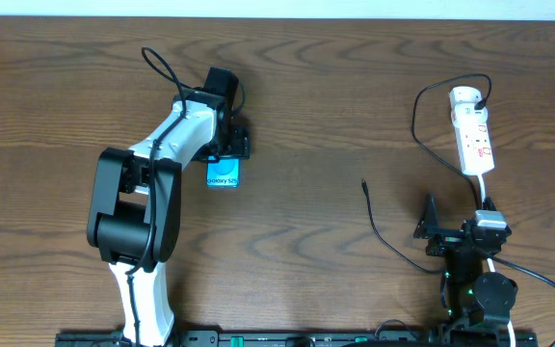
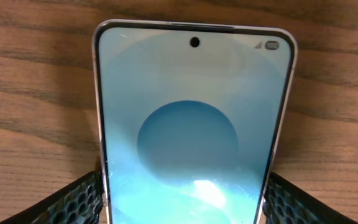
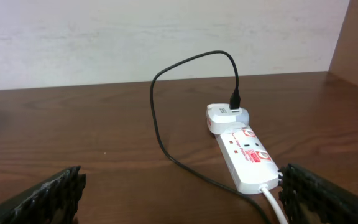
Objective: Plug charger to phone and switch on socket
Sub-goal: 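Close the left gripper on the phone's top end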
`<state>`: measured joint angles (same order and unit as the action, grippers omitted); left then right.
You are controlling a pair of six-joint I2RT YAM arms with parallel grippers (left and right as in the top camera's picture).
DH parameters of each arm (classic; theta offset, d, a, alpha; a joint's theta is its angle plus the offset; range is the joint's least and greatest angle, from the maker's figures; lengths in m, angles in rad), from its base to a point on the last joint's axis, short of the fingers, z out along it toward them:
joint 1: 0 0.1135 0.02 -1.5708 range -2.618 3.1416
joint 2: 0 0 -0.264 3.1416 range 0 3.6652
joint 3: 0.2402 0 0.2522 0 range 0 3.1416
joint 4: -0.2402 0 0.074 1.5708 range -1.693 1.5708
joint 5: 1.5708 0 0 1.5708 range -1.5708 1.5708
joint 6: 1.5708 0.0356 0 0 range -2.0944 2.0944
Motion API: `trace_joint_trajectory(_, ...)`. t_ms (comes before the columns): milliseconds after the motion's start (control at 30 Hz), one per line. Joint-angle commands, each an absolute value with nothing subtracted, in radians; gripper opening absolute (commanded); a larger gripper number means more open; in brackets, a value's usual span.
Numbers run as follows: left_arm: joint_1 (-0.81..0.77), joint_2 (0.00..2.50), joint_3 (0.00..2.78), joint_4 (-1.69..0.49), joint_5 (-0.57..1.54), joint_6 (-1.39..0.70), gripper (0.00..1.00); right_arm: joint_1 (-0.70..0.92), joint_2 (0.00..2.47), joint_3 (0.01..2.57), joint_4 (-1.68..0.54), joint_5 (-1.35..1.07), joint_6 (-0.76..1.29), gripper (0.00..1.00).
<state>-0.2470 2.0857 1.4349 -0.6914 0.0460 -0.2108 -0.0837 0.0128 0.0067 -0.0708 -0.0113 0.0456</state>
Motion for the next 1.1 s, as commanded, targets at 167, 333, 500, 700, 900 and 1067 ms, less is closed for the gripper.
trace_joint_trajectory(167, -0.244, 2.093, 1.421, -0.693, 0.044, -0.215, 0.8, -0.088, 0.01, 0.006, -0.075, -0.017, 0.059, 0.99)
trace_joint_trajectory(333, -0.244, 2.093, 1.421, -0.693, 0.044, -0.215, 0.8, -0.088, 0.01, 0.006, -0.075, -0.017, 0.059, 0.99)
trace_joint_trajectory(500, -0.244, 2.093, 1.421, -0.693, 0.044, -0.215, 0.8, -0.088, 0.01, 0.006, -0.075, -0.017, 0.059, 0.99)
trace_joint_trajectory(700, -0.244, 2.093, 1.421, -0.693, 0.044, -0.215, 0.76, -0.088, 0.01, 0.006, -0.075, -0.017, 0.059, 0.99)
trace_joint_trajectory(900, -0.244, 2.093, 1.421, -0.693, 0.044, -0.215, 0.76, -0.088, 0.01, 0.006, -0.075, -0.017, 0.059, 0.99)
trace_joint_trajectory(1067, -0.244, 2.093, 1.421, -0.693, 0.044, -0.215, 0.71, -0.088, 0.01, 0.006, -0.075, -0.017, 0.059, 0.99)
